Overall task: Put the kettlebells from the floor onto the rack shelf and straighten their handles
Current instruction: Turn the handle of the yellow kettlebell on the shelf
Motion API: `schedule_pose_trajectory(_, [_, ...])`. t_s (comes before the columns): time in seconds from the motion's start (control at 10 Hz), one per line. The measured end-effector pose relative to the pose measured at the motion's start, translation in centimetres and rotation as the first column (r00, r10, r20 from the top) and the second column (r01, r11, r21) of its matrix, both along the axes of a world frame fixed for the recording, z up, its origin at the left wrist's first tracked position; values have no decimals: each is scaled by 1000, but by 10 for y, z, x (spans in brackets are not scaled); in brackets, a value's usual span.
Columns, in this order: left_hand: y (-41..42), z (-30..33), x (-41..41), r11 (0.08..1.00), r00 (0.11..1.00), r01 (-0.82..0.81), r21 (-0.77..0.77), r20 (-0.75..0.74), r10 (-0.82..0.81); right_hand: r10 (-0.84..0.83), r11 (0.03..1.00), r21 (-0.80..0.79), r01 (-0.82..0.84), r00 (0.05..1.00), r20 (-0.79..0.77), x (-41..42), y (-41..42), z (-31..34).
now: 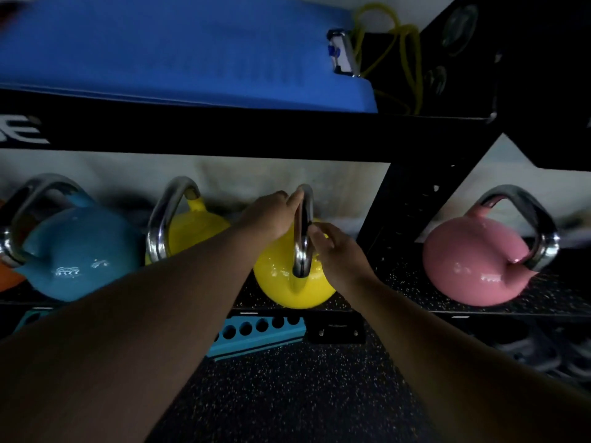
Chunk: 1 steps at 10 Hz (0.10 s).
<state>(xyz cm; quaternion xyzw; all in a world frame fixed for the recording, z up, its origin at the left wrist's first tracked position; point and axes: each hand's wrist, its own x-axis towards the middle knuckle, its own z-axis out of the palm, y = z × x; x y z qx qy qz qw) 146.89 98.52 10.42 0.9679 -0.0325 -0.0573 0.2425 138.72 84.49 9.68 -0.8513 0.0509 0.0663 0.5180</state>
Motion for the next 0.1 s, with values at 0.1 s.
schedule_pose_trajectory(0.1, [6,10,-16,994,996,26,110,82,-36,25,983,-182,-8,996,90,-11,-19,13])
